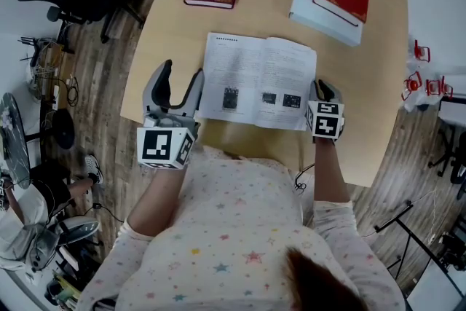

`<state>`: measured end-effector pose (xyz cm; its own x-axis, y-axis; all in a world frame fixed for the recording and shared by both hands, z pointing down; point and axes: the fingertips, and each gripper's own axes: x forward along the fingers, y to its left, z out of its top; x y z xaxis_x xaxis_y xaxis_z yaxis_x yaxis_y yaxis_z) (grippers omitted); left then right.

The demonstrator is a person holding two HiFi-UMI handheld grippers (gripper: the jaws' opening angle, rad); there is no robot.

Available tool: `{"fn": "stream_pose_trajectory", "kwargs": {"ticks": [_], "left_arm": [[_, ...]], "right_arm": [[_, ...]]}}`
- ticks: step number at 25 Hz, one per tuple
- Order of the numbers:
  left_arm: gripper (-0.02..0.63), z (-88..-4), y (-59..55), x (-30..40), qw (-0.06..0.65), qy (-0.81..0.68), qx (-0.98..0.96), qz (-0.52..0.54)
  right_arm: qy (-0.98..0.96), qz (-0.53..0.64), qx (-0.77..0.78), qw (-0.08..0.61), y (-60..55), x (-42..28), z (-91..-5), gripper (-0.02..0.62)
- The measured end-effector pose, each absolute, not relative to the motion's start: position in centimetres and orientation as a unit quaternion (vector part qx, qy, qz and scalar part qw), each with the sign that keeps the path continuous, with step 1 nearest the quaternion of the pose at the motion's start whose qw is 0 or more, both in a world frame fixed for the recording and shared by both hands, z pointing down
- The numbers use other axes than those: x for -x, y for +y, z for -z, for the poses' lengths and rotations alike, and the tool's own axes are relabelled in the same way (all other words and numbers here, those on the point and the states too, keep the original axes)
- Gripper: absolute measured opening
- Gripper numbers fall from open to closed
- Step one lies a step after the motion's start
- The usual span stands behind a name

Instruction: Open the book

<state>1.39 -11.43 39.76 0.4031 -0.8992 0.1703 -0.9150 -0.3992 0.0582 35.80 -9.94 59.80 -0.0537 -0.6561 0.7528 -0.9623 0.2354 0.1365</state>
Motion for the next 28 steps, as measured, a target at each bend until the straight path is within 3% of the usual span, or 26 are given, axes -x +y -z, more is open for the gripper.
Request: {"fn": "stream_pose_trajectory", "kwargs": {"ticks": [14,23,28], "left_arm": [[0.256,-39.5,-11.4,-0.4,0.072,-0.537,-0.839,-0.049],[0.256,-38.9,-11.8,0.9,0.071,-0.532,-0.843,-0.041],[0.256,-38.5,-11.8,1.5,0.07,-0.53,-0.844,-0.039]], "right_arm": [[-0.696,-0.218,-0.6,0.329,-9.6,-34.9,-57.4,0.061],[-0.776,-0.225,-0.517,0.283,-9.0,-24.3,-54.9,0.068],[-0.784,-0.238,-0.489,0.299,-8.0,-20.9,-56.3,0.074]]}}
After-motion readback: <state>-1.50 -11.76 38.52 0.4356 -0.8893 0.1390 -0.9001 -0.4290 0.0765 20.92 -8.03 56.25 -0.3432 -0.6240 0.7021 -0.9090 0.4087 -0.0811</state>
